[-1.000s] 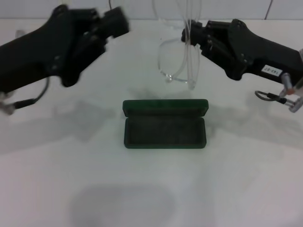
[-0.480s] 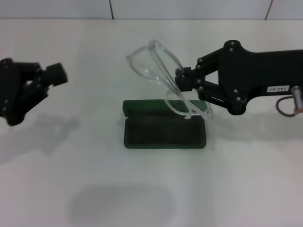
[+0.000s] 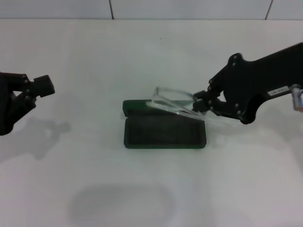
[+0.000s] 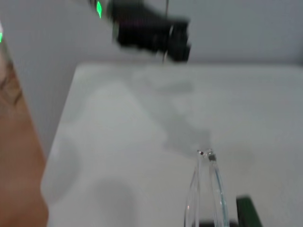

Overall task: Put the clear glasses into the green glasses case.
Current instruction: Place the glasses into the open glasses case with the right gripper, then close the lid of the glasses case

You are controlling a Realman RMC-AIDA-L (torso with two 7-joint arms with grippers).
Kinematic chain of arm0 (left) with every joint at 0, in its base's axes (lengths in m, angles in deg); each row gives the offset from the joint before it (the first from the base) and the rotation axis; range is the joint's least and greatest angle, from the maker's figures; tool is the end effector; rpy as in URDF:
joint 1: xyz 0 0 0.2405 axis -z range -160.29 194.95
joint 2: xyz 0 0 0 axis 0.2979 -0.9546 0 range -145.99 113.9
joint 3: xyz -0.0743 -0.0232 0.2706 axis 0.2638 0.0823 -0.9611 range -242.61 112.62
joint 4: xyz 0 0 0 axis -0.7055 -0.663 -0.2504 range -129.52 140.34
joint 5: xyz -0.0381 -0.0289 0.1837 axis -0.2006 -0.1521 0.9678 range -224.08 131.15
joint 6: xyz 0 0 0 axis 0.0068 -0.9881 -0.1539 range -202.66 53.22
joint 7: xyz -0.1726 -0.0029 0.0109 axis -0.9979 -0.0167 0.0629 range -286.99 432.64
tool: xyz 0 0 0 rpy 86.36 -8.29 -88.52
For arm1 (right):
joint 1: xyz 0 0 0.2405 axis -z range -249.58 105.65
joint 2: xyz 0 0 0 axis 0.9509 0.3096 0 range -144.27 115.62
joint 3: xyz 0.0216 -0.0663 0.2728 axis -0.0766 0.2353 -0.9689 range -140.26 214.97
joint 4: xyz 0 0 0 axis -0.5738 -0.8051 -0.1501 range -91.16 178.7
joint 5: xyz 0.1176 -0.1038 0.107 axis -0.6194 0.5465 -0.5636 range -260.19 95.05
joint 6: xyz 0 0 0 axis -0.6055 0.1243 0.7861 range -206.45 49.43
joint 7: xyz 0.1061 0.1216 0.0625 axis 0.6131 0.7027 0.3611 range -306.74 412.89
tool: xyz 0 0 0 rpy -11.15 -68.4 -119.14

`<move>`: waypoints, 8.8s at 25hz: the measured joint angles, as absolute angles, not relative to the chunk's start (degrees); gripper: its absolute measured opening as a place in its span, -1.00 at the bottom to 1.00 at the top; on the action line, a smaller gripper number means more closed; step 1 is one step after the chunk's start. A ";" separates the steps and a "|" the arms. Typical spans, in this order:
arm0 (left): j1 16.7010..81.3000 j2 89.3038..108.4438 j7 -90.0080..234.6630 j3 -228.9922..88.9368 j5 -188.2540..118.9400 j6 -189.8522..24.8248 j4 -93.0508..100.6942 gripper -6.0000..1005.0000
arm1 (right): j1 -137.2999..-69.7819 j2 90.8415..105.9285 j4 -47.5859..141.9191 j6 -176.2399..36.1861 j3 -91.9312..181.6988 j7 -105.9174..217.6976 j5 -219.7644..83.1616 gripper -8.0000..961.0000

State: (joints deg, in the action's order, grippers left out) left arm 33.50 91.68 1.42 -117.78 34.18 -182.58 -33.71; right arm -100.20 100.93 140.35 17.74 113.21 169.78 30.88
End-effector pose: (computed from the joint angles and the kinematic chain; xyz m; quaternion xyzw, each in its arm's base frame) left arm -0.2692 0.2691 0.0661 -0.9029 -0.1051 -0.3930 0.1388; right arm 0.1219 0.3049 0.0006 -0.9965 -0.0150 0.0450 0.0682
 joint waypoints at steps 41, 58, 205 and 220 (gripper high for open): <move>35.48 94.09 -2.32 -110.21 37.25 -182.29 -31.90 -0.91 | -109.45 101.85 131.08 -5.49 145.33 175.91 55.96 -0.83; 35.12 93.64 -2.24 -108.76 37.44 -182.59 -32.01 -0.92 | -108.77 101.87 130.28 -11.67 150.10 179.70 60.42 -0.83; 49.11 100.13 -12.64 -104.86 56.47 -180.58 -37.67 -0.67 | -86.01 98.62 102.75 42.54 61.01 133.68 20.07 0.50; 56.98 103.74 -17.21 -121.54 61.61 -158.83 -34.83 -0.54 | -84.13 99.67 102.10 39.31 60.93 131.74 24.25 0.69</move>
State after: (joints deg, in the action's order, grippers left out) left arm 56.98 103.74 -17.21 -121.54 61.61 -158.83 -34.83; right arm -84.13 99.67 102.10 39.31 60.93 131.74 24.25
